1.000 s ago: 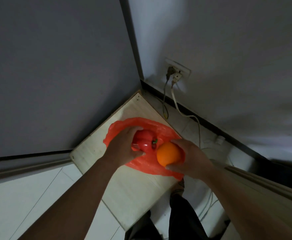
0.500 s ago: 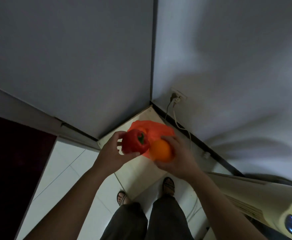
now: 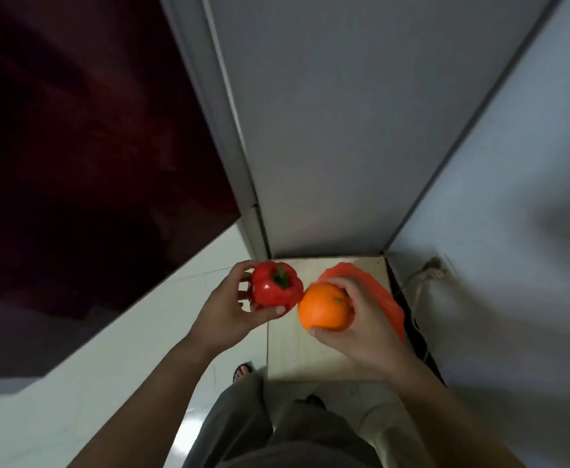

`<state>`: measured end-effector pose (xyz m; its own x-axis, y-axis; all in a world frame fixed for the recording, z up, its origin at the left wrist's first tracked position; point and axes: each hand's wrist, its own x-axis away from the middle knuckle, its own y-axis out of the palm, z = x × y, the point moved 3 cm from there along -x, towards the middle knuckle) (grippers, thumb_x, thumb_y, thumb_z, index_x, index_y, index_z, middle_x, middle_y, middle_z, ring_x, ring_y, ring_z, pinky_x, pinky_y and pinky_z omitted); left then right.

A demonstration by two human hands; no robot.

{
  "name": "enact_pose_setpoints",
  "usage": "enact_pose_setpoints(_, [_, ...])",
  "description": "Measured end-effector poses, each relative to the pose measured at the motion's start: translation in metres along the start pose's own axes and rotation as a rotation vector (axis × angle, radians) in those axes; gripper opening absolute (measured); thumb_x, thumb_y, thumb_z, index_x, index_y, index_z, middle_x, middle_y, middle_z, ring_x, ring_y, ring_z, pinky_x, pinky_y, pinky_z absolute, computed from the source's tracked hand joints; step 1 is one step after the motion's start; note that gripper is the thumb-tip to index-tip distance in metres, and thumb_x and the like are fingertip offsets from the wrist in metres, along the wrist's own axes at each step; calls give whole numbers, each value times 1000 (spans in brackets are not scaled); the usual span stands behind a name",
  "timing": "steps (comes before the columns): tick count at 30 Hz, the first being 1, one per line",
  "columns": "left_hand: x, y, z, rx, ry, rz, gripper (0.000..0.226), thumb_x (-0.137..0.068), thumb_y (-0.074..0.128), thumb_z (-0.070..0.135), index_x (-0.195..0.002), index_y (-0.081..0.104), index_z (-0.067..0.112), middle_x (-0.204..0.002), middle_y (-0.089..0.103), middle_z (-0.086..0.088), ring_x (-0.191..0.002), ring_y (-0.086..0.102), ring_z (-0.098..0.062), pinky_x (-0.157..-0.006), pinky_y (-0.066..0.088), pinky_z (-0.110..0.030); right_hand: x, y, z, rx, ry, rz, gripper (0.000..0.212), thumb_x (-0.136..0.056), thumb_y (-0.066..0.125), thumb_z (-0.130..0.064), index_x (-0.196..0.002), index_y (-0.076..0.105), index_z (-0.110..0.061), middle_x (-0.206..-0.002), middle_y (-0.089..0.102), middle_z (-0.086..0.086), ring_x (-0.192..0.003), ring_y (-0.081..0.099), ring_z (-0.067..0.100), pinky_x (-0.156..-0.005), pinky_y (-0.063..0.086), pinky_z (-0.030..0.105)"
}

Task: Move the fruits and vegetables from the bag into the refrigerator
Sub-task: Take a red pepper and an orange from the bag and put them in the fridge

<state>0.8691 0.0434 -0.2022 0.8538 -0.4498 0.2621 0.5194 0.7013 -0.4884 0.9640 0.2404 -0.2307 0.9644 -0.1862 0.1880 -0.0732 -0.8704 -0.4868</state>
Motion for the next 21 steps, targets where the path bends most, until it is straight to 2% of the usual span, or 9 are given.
enact_pose_setpoints(3, [35,-7,-14,8,-80,202,71,-62,79,42,-123,41,37,-121,47,16,-98,51,-1,-71,43,-9,-10,13,-11,50,-105,-128,76,-62,82,-38,-126,41,-37,-128,40,-17,-112,44,3,-81,37,11])
enact_pose_setpoints(7, [86,-22,-33,-32,-191,388,76,-65,80,40,-129,40,31,-121,44,16,-106,46,-5,-72,39,-8,-10,47,-33,46,-171,-319,79,-66,81,-36,-130,37,-39,-131,36,-17,-115,43,6,-88,43,24])
enact_pose_setpoints(11, [133,-33,-49,19,-318,517,76,-68,79,38,-132,38,31,-124,45,13,-107,48,-10,-74,43,-12,-4,79,-53,73,-212,-492,92,-65,82,-38,-138,25,-41,-136,36,-18,-117,41,7,-90,41,26])
enact_pose_setpoints(14, [157,-31,-58,104,-376,578,78,-70,78,35,-135,35,32,-124,44,11,-108,50,-14,-79,48,-20,0,91,-64,120,-247,-550,85,-64,82,-40,-132,30,-42,-136,36,-17,-116,43,10,-88,43,26])
enact_pose_setpoints(18, [174,-25,-66,171,-358,611,70,-69,79,35,-126,40,40,-122,48,12,-107,53,-14,-72,50,-17,9,95,-70,142,-296,-557,74,-65,82,-37,-124,37,-41,-122,36,-24,-107,43,5,-77,39,13])
enact_pose_setpoints(21, [183,-27,-74,154,-359,599,71,-68,79,36,-127,40,37,-123,48,13,-108,52,-12,-73,50,-16,17,100,-69,150,-319,-573,71,-65,82,-38,-121,38,-42,-119,34,-29,-104,43,0,-74,36,7])
